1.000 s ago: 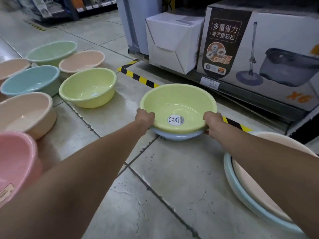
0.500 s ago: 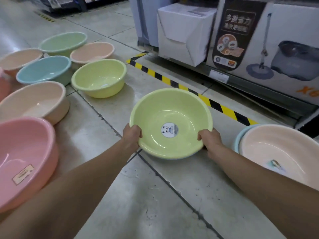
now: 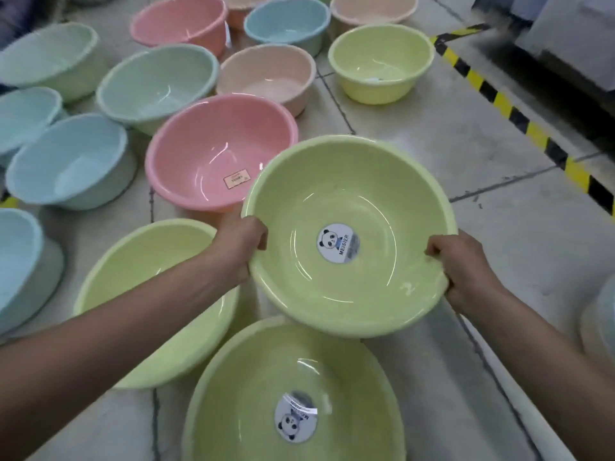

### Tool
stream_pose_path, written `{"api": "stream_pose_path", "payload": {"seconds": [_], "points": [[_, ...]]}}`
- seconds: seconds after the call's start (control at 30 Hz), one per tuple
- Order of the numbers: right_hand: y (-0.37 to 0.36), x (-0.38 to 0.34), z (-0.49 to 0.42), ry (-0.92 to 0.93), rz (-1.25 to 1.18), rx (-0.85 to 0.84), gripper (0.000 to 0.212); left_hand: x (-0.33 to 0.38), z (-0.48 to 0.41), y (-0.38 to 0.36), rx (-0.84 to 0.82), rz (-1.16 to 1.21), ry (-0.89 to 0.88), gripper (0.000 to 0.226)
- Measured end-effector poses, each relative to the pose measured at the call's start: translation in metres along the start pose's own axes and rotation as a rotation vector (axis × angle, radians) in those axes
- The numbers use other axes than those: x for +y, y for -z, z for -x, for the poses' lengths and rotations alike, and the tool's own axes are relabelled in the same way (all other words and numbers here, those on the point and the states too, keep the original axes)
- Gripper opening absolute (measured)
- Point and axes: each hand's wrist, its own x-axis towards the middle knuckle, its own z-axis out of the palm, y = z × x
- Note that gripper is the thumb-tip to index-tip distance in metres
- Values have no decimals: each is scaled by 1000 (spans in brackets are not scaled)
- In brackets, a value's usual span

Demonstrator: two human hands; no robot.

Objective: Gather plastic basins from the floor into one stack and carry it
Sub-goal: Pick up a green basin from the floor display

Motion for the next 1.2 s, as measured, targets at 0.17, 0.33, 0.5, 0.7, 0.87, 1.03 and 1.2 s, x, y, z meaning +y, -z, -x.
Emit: {"api": "stream_pose_path", "payload": {"seconds": [0.17, 0.33, 0.5, 0.7, 0.87, 1.03, 1.2], "points": [[-12, 18, 85, 96, 184, -124, 19, -38, 70, 80, 20, 14, 64, 59], [8, 66, 153, 66, 317, -120, 19, -87, 157, 122, 19, -18, 103, 53], [15, 122, 185, 1, 408, -140, 20, -148, 197, 136, 76, -76, 161, 43], [11, 165, 185, 15, 485, -172, 32, -201, 210, 132, 150, -87, 200, 51], [9, 182, 180, 50, 486, -162, 56, -227, 206, 127, 120, -94, 223, 60], [3, 191, 182, 56, 470, -154, 60, -234, 202, 127, 76, -55, 224, 59], [13, 194, 194, 30, 403, -117, 60, -228, 200, 133, -13, -20, 188, 66]]}}
